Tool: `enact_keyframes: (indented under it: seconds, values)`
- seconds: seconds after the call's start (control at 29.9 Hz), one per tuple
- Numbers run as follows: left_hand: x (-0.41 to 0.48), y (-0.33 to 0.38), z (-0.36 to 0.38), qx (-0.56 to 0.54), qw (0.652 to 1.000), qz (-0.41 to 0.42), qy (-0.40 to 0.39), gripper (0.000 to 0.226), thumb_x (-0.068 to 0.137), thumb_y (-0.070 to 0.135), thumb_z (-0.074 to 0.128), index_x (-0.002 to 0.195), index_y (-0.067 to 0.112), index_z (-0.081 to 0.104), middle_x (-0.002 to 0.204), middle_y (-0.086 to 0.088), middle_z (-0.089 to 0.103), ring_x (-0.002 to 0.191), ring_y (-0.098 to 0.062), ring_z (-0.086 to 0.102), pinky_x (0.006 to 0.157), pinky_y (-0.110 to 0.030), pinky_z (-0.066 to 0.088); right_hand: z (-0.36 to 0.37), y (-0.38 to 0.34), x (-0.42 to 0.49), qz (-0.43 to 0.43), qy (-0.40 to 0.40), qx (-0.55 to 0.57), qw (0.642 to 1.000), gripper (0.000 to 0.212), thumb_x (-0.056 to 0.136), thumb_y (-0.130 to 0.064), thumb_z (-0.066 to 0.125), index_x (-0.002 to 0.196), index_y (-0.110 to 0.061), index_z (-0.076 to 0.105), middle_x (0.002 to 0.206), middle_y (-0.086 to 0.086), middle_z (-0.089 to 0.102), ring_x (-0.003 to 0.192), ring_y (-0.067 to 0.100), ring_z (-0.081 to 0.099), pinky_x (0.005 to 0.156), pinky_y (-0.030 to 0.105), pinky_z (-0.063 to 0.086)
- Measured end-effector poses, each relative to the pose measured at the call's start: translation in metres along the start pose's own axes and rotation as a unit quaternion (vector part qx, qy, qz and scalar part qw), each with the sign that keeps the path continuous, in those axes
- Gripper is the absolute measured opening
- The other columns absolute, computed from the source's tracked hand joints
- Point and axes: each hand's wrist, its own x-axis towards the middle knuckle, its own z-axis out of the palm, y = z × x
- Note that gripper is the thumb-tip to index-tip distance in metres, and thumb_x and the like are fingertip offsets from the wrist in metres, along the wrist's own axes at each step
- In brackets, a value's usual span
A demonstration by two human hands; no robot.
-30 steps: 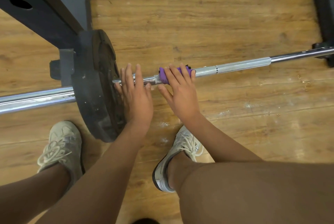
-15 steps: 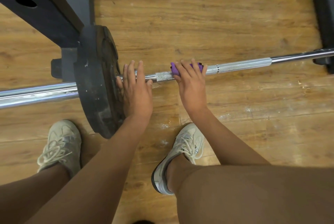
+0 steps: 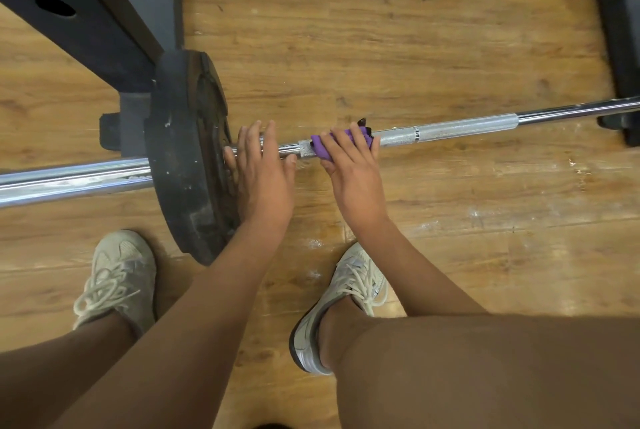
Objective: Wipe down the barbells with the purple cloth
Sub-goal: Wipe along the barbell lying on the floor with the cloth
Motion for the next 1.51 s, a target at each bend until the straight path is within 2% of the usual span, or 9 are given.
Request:
enact_keyframes:
  seconds: [0.07, 0.17, 0.33, 0.74, 0.97, 1.1, 1.2, 1.41, 1.51]
  values:
    - [0.004, 0.007, -0.003, 0.027, 0.999, 0.003, -0.034, 0.055, 0.104, 0.041, 0.045, 0.151, 0.012, 0.038, 0.163, -0.008, 0.028, 0.155, -0.026, 0.005, 0.122, -0.053, -0.007, -0.004, 0.001, -0.001, -0.012, -0.019, 0.007, 1.000, 0.039, 0.105, -0.024, 0.048, 0.142, -0.014, 0.055, 0.144, 0.003, 0.055, 0.147, 0.033, 0.033, 0.121, 0.053, 0.012]
    - [0.019, 0.019, -0.009, 0.095, 0.991, 0.045, -0.080, 0.047, 0.107, 0.040, 0.034, 0.142, 0.014, 0.050, 0.161, -0.005, 0.034, 0.156, -0.025, 0.004, 0.120, -0.061, -0.010, -0.013, 0.009, 0.001, -0.017, -0.024, -0.007, 1.000, 0.037, 0.104, -0.023, 0.049, 0.140, -0.016, 0.057, 0.142, 0.002, 0.057, 0.143, 0.033, 0.038, 0.119, 0.052, 0.018]
    - [0.030, 0.018, -0.014, 0.107, 0.976, 0.073, -0.173, 0.041, 0.107, 0.044, 0.035, 0.136, 0.025, 0.058, 0.137, 0.002, 0.062, 0.150, -0.027, 0.023, 0.121, -0.059, 0.008, -0.025, 0.020, 0.003, 0.004, -0.035, -0.019, 0.999, 0.038, 0.104, -0.024, 0.049, 0.140, -0.015, 0.057, 0.142, 0.004, 0.057, 0.143, 0.036, 0.039, 0.120, 0.051, 0.017]
    - [0.002, 0.015, -0.005, 0.119, 0.983, 0.080, -0.119, 0.042, 0.106, 0.042, 0.038, 0.144, 0.030, 0.049, 0.138, 0.005, 0.061, 0.142, -0.026, 0.031, 0.117, -0.053, 0.018, -0.042, 0.026, 0.003, 0.017, -0.084, -0.036, 0.996, 0.040, 0.105, -0.029, 0.049, 0.144, -0.023, 0.055, 0.148, 0.001, 0.054, 0.147, 0.036, 0.033, 0.122, 0.051, 0.012]
    - [-0.027, 0.012, 0.002, 0.100, 0.988, 0.081, -0.090, 0.039, 0.105, 0.038, 0.044, 0.141, 0.028, 0.054, 0.136, 0.008, 0.062, 0.144, -0.027, 0.031, 0.120, -0.056, 0.016, -0.048, 0.042, -0.002, 0.069, -0.058, -0.005, 0.996, 0.033, 0.104, -0.021, 0.051, 0.135, -0.019, 0.062, 0.136, -0.002, 0.062, 0.134, 0.031, 0.046, 0.119, 0.051, 0.016]
    - [-0.044, 0.010, 0.008, 0.102, 0.989, 0.069, -0.084, 0.042, 0.104, 0.038, 0.045, 0.144, 0.026, 0.052, 0.142, 0.009, 0.058, 0.146, -0.026, 0.029, 0.120, -0.055, 0.012, -0.052, 0.044, -0.009, 0.033, -0.096, -0.001, 0.995, 0.032, 0.105, -0.030, 0.048, 0.132, -0.022, 0.064, 0.130, -0.009, 0.064, 0.123, 0.017, 0.052, 0.119, 0.054, 0.018]
    - [-0.055, 0.010, 0.012, 0.111, 0.988, 0.066, -0.081, 0.046, 0.103, 0.038, 0.047, 0.147, 0.025, 0.049, 0.145, 0.008, 0.055, 0.147, -0.026, 0.029, 0.120, -0.056, 0.011, -0.055, 0.054, -0.024, -0.012, -0.116, -0.019, 0.993, 0.034, 0.105, -0.031, 0.049, 0.135, -0.022, 0.062, 0.134, -0.005, 0.062, 0.127, 0.021, 0.051, 0.119, 0.053, 0.017]
    - [-0.071, 0.006, 0.017, 0.115, 0.987, 0.076, -0.081, 0.052, 0.099, 0.036, 0.054, 0.149, 0.026, 0.045, 0.149, 0.010, 0.052, 0.147, -0.027, 0.029, 0.121, -0.059, 0.012, -0.062, 0.067, -0.044, 0.052, -0.024, -0.017, 0.998, 0.028, 0.101, -0.019, 0.057, 0.128, -0.018, 0.067, 0.130, 0.000, 0.065, 0.123, 0.028, 0.052, 0.114, 0.047, 0.020]
    - [-0.073, 0.005, 0.018, 0.118, 0.987, 0.079, -0.077, 0.052, 0.100, 0.035, 0.054, 0.150, 0.025, 0.044, 0.150, 0.008, 0.051, 0.148, -0.027, 0.028, 0.120, -0.059, 0.012, -0.052, 0.052, -0.059, 0.015, -0.036, -0.014, 0.999, 0.030, 0.102, -0.021, 0.055, 0.130, -0.017, 0.066, 0.133, 0.000, 0.063, 0.130, 0.029, 0.048, 0.117, 0.050, 0.020]
